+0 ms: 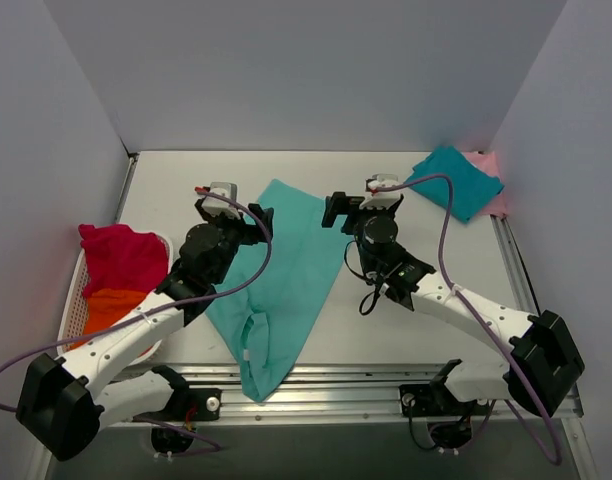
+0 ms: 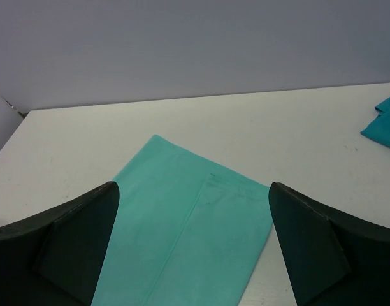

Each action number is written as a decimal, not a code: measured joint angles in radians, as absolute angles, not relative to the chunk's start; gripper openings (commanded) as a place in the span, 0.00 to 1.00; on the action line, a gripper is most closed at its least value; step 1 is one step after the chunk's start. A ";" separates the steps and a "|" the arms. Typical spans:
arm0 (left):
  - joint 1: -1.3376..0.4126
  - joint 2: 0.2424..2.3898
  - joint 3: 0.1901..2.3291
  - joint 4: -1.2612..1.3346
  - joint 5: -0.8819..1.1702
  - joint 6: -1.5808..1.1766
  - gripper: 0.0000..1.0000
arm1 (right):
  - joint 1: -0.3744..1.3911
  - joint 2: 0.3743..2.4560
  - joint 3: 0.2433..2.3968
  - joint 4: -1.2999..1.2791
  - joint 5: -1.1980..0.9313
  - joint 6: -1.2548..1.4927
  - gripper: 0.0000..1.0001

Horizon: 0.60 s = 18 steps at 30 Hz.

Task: Fold and stack the t-shirts
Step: Flatten out the tshirt

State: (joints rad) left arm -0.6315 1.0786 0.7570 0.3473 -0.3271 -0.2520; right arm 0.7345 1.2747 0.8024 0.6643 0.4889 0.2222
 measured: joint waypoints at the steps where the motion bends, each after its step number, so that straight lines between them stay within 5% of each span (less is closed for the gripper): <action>1: -0.632 1.097 0.757 0.343 -0.336 -0.252 0.94 | 0.735 1.275 0.813 0.658 0.495 0.223 1.00; 13: -0.609 1.251 0.859 0.209 -0.489 -0.261 0.94 | 0.735 1.316 0.882 0.593 0.547 0.232 1.00; 18: -0.451 1.415 1.015 0.114 -0.415 -0.336 0.95 | 0.735 1.338 0.888 0.578 0.560 0.229 1.00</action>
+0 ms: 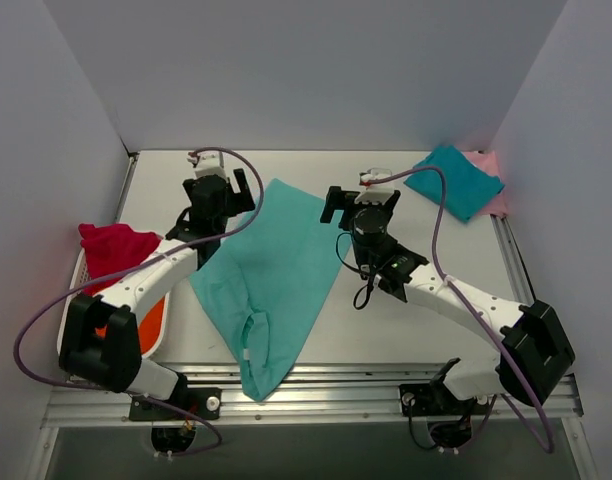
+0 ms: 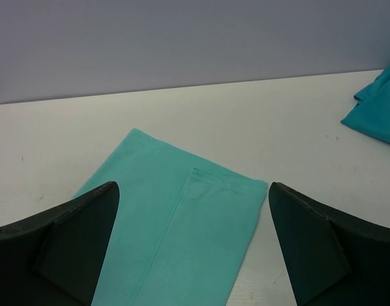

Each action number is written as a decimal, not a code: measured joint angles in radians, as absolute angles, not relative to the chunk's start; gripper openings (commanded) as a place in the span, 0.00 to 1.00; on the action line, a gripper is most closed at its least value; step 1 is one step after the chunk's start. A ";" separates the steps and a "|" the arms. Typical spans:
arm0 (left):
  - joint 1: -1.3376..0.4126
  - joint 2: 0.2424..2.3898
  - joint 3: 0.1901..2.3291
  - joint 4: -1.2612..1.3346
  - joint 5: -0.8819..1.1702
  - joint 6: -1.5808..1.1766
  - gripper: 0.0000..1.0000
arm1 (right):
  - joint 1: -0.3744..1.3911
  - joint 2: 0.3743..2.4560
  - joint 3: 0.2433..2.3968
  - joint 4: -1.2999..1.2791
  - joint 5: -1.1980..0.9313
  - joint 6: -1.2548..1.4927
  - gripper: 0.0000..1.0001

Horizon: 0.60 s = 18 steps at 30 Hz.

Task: Fold and stack the t-shirts
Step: Flatten out the tshirt

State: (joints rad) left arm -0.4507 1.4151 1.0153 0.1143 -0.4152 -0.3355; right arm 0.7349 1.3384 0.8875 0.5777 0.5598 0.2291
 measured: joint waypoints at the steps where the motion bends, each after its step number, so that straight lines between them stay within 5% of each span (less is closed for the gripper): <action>1: -0.403 1.457 1.045 0.089 -0.385 -0.356 0.96 | 0.735 1.340 0.888 0.578 0.562 0.228 1.00; 6: -0.262 1.640 1.087 0.005 -0.328 -0.416 0.96 | 0.733 1.351 0.889 0.580 0.573 0.226 1.00; 18: -0.244 1.788 1.126 -0.157 -0.281 -0.536 1.00 | 0.712 1.404 0.891 0.579 0.587 0.230 1.00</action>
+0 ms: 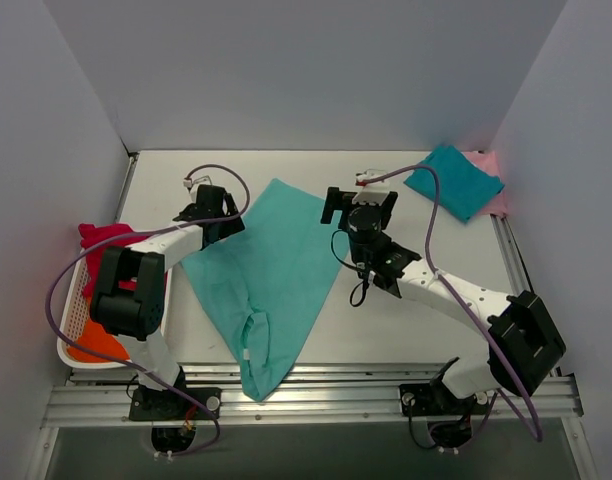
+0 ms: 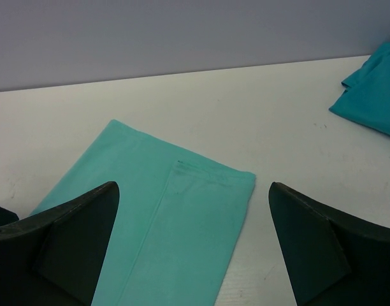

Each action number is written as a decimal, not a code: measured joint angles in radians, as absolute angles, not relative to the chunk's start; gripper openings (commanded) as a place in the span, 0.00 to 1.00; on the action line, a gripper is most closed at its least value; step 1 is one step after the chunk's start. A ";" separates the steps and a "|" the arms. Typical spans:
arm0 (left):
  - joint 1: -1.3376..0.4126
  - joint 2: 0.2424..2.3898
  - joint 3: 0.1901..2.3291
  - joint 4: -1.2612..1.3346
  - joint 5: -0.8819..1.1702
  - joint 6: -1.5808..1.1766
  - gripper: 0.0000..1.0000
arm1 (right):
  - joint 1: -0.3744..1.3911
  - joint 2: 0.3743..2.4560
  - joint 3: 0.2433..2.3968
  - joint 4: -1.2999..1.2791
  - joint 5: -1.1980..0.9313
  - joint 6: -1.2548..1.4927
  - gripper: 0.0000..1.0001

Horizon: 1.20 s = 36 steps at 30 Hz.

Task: Fold and stack the t-shirts
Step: Flatten out the tshirt

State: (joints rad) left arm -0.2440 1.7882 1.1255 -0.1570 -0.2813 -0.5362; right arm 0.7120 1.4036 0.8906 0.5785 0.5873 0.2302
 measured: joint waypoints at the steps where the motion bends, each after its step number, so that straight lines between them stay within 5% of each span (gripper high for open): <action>1: -0.244 1.788 1.123 -0.162 -0.285 -0.545 1.00 | 0.711 1.404 0.891 0.579 0.588 0.231 1.00; 18: -0.230 1.783 1.077 -0.258 -0.349 -0.671 0.90 | 0.686 1.438 0.891 0.571 0.587 0.254 1.00; 24: -0.205 1.785 1.078 -0.298 -0.356 -0.697 0.67 | 0.669 1.438 0.891 0.572 0.582 0.260 1.00; 36: -0.187 1.834 1.125 -0.335 -0.337 -0.700 0.03 | 0.615 1.467 0.908 0.572 0.533 0.273 1.00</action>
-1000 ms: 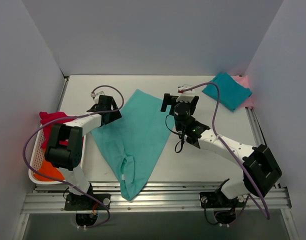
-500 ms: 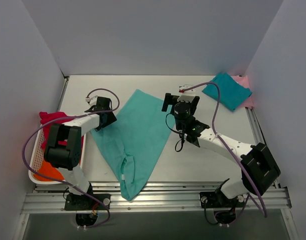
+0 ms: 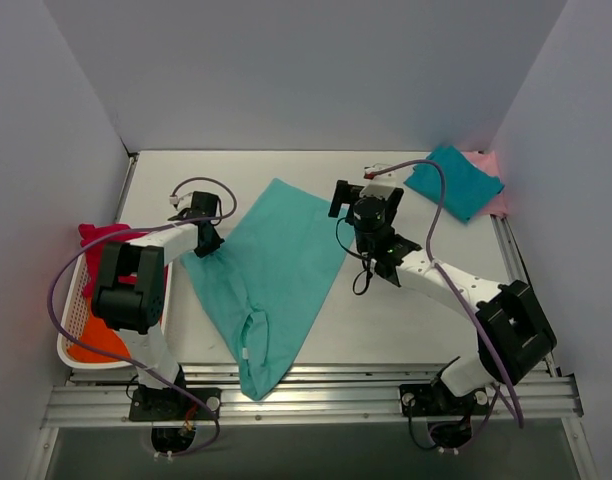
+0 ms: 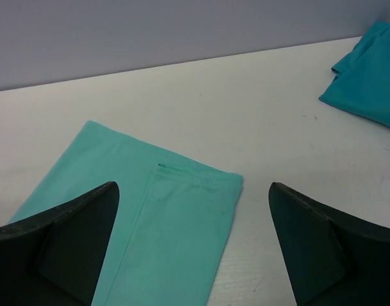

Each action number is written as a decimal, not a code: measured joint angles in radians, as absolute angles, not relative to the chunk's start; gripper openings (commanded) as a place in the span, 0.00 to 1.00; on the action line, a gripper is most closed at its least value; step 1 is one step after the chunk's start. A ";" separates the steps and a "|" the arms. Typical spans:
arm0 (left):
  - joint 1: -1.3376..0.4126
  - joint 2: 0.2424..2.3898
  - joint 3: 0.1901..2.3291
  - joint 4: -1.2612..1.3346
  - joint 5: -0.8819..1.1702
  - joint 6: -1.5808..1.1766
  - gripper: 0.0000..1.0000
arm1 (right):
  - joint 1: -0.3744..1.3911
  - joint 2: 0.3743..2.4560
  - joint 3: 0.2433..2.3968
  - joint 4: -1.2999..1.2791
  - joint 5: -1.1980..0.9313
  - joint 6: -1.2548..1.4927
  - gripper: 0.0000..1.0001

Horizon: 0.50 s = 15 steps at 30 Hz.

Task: Fold and stack the t-shirts
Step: Flatten out the tshirt

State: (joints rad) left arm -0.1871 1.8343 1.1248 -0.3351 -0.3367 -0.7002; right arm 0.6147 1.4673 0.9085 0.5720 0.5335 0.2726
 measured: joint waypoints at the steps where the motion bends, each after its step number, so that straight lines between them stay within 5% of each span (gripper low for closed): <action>1: -0.186 1.834 1.125 -0.336 -0.335 -0.699 0.02 | 0.614 1.479 0.915 0.572 0.530 0.275 1.00; 9: -0.184 1.792 1.092 -0.325 -0.350 -0.695 0.02 | 0.602 1.765 1.240 0.526 0.420 0.287 1.00; 15: -0.178 1.698 1.028 -0.286 -0.375 -0.694 0.02 | 0.593 2.285 1.974 0.273 0.281 0.290 1.00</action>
